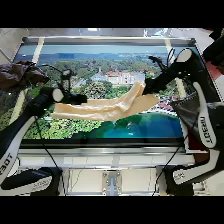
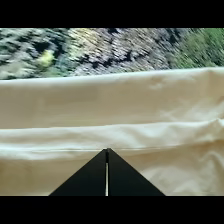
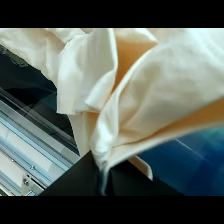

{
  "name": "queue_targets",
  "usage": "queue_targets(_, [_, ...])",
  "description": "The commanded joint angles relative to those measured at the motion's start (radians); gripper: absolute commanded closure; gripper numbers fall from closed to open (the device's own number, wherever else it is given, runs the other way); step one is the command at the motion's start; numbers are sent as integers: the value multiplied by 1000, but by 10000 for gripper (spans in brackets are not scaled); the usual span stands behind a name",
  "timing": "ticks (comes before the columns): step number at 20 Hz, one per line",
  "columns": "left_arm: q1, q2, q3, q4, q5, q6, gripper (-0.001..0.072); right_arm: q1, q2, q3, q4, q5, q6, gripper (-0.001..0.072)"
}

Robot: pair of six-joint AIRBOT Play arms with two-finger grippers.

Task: Fold the shirts.

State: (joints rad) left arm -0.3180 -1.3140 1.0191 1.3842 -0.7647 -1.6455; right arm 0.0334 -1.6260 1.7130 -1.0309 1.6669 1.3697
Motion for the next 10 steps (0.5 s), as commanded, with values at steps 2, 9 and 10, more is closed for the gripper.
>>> queue_targets(2, [-240,-109,1,-114,152,31,699,-63,219,-99,-83,44,35,695])
queue_targets(9, [-386,-291,169,-417,250,211,699,52,317,-122,67,-155,35,695])
queue_targets(10, [-386,-318,195,-430,237,211,699,84,315,-122,75,-190,35,695])
